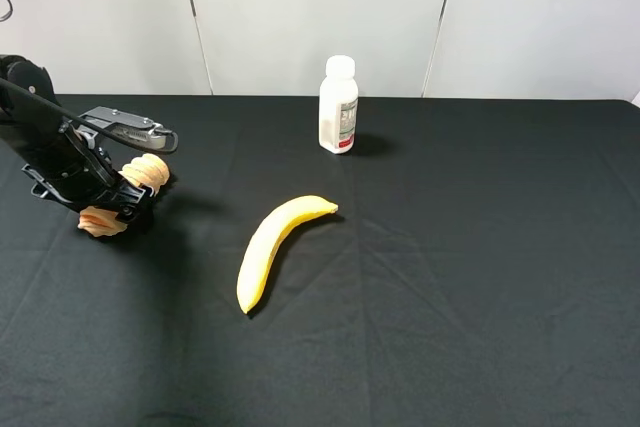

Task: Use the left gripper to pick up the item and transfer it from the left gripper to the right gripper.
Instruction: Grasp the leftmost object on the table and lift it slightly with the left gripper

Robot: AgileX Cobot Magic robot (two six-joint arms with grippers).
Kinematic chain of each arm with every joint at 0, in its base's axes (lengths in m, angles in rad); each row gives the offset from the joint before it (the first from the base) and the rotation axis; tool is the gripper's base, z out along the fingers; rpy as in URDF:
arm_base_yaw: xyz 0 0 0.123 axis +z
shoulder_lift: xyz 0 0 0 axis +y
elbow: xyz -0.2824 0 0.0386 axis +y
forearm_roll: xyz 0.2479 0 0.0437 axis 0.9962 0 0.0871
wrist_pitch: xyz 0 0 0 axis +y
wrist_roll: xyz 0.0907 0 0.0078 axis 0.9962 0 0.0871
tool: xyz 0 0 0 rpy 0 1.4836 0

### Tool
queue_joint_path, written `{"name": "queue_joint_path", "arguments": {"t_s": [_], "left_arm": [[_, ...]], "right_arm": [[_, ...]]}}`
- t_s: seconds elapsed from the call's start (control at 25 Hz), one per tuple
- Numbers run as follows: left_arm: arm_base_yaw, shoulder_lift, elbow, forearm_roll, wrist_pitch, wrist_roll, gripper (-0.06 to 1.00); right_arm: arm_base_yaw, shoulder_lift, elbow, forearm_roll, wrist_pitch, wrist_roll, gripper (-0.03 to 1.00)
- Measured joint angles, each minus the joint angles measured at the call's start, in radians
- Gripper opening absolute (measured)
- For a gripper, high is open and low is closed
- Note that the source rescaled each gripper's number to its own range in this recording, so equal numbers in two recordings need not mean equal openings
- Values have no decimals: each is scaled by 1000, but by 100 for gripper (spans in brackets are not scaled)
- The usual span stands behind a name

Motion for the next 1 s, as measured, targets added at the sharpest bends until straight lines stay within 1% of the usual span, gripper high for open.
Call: {"name": "queue_joint_path", "arguments": {"t_s": [0.04,0.08,0.12,0.24,0.48,0.56,0.64,0.76,1.0], "left_arm": [[0,0,0,0,0,0,94],[0,0,0,0,-1,0,87],[0,0,0,0,-1,0,87],[0,0,0,0,-1,0,72],[0,0,0,0,-1,0,38],[0,0,0,0,-1,0,30],[0,0,0,0,-1,0,24],[0,0,0,0,-1,0,18],[0,0,0,0,-2,0,12]], "right_arm": [[0,0,0,0,0,0,100],[0,0,0,0,0,0,100],[0,0,0,0,0,0,100],[0,0,0,0,0,0,100],[0,0,0,0,0,0,100],[0,0,0,0,0,0,100],[0,0,0,0,0,0,100],[0,0,0,0,0,0,100],[0,0,0,0,0,0,100]]}}
